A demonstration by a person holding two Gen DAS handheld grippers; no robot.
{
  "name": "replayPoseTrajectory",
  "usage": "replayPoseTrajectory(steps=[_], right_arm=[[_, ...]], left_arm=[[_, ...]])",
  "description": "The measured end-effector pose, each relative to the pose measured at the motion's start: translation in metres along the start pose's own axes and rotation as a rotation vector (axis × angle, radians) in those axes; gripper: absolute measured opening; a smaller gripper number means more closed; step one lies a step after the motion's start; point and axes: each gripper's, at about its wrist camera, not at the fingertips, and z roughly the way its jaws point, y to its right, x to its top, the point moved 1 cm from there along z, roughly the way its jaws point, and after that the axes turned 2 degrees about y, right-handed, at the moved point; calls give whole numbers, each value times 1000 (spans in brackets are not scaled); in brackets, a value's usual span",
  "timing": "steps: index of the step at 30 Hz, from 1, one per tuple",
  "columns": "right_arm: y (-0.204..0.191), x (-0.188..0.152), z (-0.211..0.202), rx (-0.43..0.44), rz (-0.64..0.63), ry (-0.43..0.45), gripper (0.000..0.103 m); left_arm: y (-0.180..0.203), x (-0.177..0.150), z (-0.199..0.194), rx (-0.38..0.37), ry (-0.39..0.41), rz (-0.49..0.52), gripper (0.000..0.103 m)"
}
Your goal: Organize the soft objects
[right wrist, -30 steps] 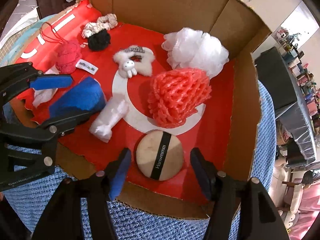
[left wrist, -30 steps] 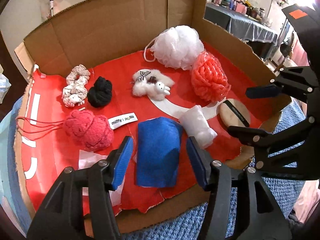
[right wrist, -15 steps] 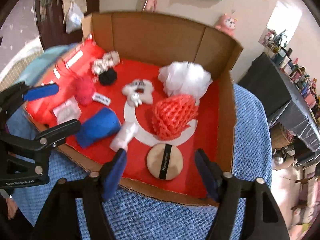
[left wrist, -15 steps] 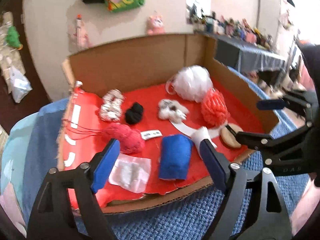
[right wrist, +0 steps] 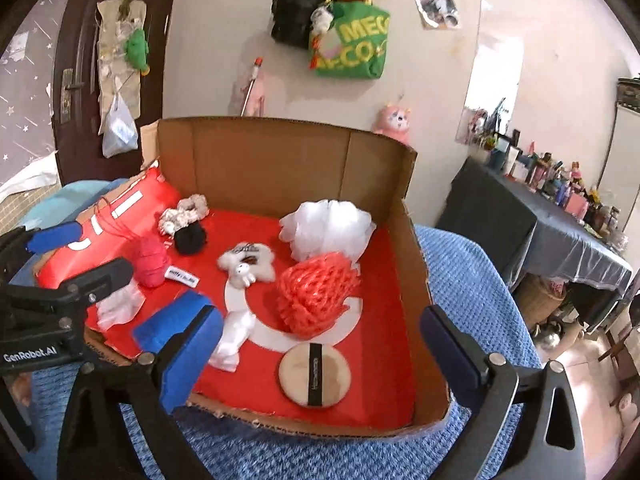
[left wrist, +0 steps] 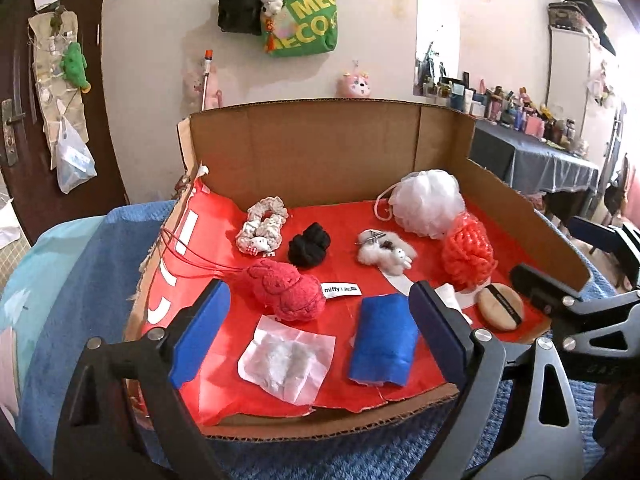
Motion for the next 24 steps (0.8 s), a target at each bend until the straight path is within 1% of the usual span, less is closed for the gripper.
replayPoseTrajectory(steps=[1, 3, 6, 8, 12, 14, 16, 24], right_arm=[[1, -2, 1, -11, 10, 18, 102], [3, -3, 5, -6, 34, 34, 103], [6, -6, 12, 3, 65, 42, 103], [6, -9, 15, -9, 63, 38, 103], [7, -14, 20, -2, 77, 43, 103], [7, -16, 23, 14, 83, 31, 103], [8, -17, 26, 11, 89, 29, 103], [6, -19, 28, 15, 85, 27, 103]], left_arm=[[0, -2, 1, 3, 4, 0, 92], [2, -5, 4, 15, 17, 8, 92], [3, -8, 5, 39, 42, 31, 92], [2, -9, 6, 38, 47, 33, 92], [2, -13, 11, 46, 41, 42, 92], [4, -14, 13, 59, 36, 52, 92], [4, -15, 14, 56, 33, 53, 92], [0, -16, 19, 54, 18, 28, 92]])
